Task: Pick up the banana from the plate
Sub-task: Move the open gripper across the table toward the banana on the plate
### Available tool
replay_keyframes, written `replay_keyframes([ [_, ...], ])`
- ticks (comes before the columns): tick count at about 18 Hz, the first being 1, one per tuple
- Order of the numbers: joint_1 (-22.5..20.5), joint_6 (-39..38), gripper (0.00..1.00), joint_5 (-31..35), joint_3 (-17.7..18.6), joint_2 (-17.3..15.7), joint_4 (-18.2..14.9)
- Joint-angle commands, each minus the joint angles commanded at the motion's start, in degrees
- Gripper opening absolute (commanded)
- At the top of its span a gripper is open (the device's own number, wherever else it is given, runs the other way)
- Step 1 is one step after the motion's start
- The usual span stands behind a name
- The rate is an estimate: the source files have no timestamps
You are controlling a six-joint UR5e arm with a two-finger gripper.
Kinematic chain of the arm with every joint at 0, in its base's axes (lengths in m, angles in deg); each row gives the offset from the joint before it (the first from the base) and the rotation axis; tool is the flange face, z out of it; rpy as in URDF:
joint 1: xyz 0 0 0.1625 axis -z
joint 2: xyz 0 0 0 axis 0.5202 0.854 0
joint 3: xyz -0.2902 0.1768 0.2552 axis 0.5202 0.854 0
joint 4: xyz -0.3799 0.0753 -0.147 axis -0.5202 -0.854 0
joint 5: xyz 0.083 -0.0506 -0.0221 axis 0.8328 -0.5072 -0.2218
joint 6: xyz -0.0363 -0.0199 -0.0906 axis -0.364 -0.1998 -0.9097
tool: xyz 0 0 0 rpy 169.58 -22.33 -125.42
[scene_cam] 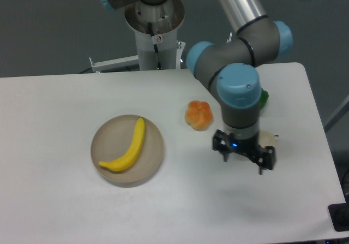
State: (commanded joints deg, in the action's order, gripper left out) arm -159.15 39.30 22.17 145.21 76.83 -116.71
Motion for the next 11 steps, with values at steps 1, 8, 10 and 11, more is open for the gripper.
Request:
replay_keyframes([
  [1, 0.88, -0.98, 1.00, -0.36, 1.50, -0.62, 0.35],
  [8, 4.84, -7.75, 1.00, -2.56, 9.40, -3.00, 4.99],
  [10, 5.20, -8.80, 1.00, -5.80, 13.35, -3.35, 10.00],
  [11, 5.29, -8.98, 1.00, -6.34, 15.73, -3.87, 11.68],
])
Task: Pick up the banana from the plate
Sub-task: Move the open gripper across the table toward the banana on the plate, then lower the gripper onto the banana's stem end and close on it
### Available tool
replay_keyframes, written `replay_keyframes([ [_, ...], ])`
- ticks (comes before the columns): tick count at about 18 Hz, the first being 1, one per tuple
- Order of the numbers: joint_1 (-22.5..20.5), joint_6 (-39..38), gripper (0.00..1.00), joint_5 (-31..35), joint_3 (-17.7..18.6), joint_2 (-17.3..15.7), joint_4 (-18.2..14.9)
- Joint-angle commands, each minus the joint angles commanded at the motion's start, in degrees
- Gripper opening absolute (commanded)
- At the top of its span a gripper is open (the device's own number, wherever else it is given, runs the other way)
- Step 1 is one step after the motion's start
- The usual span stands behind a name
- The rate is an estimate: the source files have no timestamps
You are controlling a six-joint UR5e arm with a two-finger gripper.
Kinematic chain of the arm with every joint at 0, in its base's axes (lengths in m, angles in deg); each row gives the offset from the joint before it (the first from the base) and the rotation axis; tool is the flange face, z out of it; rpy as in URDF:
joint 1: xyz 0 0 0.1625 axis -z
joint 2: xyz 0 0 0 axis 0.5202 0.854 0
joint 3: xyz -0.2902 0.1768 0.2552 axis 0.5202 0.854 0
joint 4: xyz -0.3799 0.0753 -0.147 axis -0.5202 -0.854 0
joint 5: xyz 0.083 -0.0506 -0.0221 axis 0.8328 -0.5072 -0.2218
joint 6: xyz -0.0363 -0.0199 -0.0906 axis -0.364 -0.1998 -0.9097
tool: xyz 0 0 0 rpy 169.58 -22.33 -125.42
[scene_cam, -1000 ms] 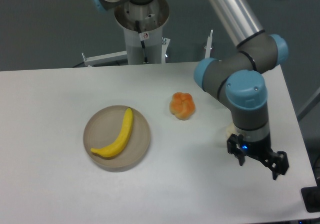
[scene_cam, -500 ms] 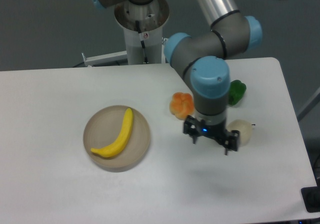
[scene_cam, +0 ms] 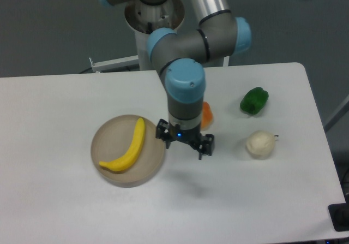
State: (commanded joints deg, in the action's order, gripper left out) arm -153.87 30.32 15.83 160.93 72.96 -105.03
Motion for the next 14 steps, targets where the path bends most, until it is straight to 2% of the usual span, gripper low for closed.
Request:
replay_keyframes([
  [1, 0.52, -0.09, 1.00, -0.18, 1.94, -0.44, 2.11],
  [5, 3.42, -2.55, 1.00, -0.09, 4.50, -0.36, 2.83],
  [8, 5.44, -2.55, 1.00, 1.22, 5.82, 0.17, 5.19],
  [14, 7.47, -3.43, 1.00, 1.66, 8.02, 0.35, 5.99],
])
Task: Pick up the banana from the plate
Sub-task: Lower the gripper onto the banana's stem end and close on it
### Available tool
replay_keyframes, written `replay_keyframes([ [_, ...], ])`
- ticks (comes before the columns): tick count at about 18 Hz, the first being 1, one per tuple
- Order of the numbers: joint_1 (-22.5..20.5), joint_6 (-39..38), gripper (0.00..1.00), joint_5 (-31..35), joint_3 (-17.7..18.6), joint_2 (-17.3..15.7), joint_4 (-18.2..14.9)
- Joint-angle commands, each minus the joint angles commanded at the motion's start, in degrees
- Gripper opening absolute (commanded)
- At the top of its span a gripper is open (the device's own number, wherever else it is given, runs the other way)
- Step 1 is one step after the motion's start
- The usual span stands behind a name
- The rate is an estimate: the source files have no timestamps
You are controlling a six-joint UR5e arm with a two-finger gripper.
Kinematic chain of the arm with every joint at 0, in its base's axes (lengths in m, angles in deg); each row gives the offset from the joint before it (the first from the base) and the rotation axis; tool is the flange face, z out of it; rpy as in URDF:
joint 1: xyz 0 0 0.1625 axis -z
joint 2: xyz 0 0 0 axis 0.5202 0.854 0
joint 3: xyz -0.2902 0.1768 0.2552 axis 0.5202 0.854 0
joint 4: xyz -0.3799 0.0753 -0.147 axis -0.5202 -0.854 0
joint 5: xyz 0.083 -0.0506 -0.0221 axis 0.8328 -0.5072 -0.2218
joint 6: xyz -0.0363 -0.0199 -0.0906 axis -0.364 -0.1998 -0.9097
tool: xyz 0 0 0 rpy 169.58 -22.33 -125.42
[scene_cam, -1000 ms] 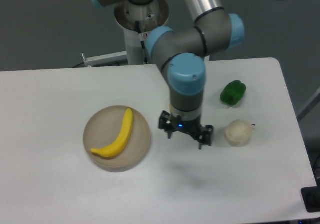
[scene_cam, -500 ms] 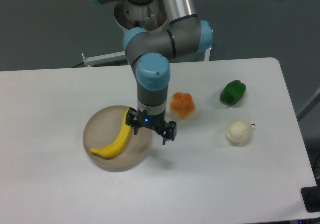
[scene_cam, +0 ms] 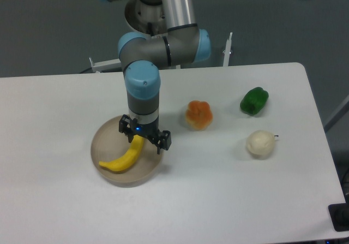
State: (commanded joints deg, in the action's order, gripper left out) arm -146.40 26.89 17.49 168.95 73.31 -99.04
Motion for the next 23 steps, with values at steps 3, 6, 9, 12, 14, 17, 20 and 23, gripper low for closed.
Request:
replay_keyframes([
  [3, 0.35, 0.00, 1.00, 0.00, 0.18, 1.05, 0.70],
  [6, 0.79, 0.00, 1.00, 0.09, 0.53, 1.49, 1.05],
  [9, 0.88, -0.53, 1.00, 0.87, 0.44, 1.84, 1.06],
  [12, 0.88, -0.62, 1.00, 0.88, 0.53, 2.11, 0.97],
  [14, 1.23, -0.53, 1.00, 0.88, 0.53, 2.20, 0.97],
  [17, 1.41, -0.62, 0.84, 0.88, 0.44, 2.55, 0.97],
  [20, 1.41, -0.53, 0.65, 0.88, 0.44, 2.73, 0.88],
  [23, 1.41, -0.44, 0.47, 0.88, 0.53, 2.73, 0.88],
])
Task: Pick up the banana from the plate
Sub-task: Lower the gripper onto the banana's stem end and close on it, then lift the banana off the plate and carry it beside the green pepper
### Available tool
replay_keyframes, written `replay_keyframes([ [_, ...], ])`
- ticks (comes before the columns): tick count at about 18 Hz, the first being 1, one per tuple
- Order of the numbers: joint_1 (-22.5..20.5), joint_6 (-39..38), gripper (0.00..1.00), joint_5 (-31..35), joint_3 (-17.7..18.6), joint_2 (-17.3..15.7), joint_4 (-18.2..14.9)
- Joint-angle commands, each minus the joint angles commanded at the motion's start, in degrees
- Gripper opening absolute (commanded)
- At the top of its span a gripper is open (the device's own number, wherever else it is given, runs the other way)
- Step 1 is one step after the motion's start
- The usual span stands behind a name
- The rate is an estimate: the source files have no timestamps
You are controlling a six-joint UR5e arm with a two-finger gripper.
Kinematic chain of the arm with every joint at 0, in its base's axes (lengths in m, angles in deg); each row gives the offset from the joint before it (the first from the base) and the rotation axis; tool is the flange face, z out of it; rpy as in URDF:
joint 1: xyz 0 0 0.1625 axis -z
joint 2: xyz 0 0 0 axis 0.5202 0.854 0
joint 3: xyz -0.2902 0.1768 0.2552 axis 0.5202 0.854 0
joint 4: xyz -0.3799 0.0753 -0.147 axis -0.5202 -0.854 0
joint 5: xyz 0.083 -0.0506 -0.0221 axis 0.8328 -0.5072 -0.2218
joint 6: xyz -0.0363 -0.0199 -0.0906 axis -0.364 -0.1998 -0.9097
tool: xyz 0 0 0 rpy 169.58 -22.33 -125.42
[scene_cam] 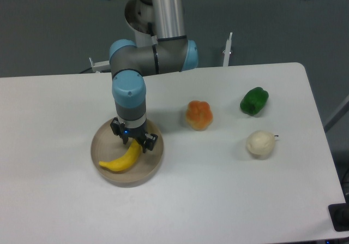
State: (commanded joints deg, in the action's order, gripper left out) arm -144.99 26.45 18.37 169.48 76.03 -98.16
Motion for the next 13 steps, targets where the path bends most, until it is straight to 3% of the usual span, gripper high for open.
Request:
replay_keyframes([
  [3, 0.00, 0.00, 0.41, 0.00, -0.09, -0.35, 0.00],
  [10, -0.09, 0.00, 0.39, 0.00, -0.44, -1.58, -0.18],
  [13, -0.44, 0.79, 0.35, 0.52, -3.41, -2.89, -0.96],
])
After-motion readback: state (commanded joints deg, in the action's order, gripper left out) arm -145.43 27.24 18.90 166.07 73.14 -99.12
